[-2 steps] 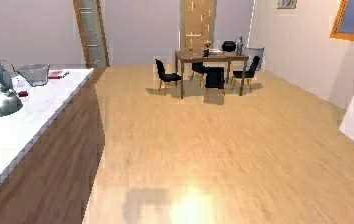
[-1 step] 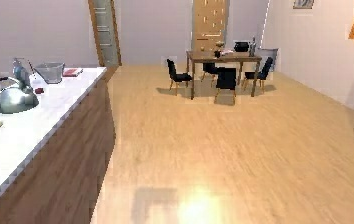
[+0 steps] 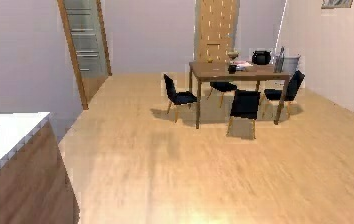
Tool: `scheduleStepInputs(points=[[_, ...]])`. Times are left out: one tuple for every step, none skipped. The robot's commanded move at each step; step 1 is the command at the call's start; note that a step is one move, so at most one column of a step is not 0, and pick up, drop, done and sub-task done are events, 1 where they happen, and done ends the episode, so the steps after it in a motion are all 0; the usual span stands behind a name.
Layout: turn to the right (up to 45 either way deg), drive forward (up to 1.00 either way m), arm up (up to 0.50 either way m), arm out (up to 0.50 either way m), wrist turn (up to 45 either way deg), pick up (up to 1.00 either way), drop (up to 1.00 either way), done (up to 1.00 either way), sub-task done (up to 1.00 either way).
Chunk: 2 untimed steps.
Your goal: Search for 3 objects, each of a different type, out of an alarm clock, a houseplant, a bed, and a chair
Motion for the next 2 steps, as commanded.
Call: scheduleStepInputs(points=[[0.0, 1.0, 0.0, 0.0, 0.0, 0.0, 0.0, 0.0, 0.0], [-3.0, 0.0, 0.0, 0.0, 0.0, 0.0, 0.0, 0.0, 0.0]])
